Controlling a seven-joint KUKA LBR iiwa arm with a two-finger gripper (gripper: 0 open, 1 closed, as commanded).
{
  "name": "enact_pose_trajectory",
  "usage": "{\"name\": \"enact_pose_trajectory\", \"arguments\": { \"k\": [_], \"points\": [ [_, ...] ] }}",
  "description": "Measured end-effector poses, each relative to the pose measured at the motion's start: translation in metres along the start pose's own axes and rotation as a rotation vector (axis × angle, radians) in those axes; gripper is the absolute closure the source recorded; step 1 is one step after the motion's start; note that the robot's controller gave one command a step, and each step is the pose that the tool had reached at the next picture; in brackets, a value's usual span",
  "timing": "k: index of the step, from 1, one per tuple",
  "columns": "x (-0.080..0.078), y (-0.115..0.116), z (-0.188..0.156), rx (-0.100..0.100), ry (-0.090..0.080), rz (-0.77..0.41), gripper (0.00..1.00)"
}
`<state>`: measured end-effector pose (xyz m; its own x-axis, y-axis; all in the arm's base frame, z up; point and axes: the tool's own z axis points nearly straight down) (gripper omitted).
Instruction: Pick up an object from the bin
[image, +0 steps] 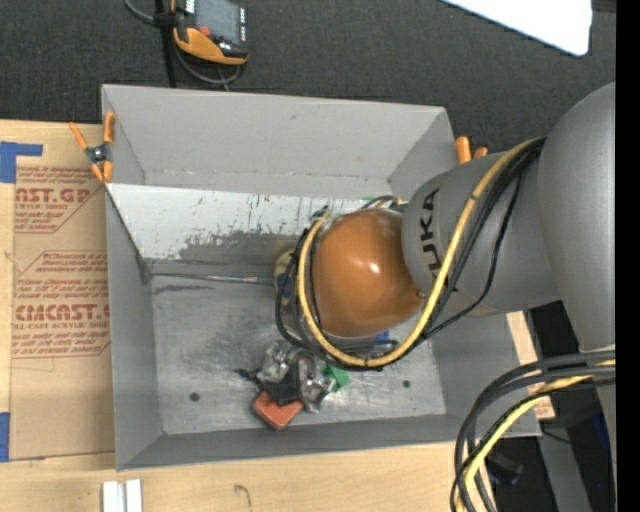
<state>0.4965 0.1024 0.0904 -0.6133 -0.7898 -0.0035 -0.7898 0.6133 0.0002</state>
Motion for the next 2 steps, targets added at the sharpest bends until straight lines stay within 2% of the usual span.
{"name": "enact_pose_trajectory", "arguments": {
  "k": [2],
  "points": [
    [-0.001,-0.001,-0.030,0.001,0.001,-0.001,1.00]
  ]
}}
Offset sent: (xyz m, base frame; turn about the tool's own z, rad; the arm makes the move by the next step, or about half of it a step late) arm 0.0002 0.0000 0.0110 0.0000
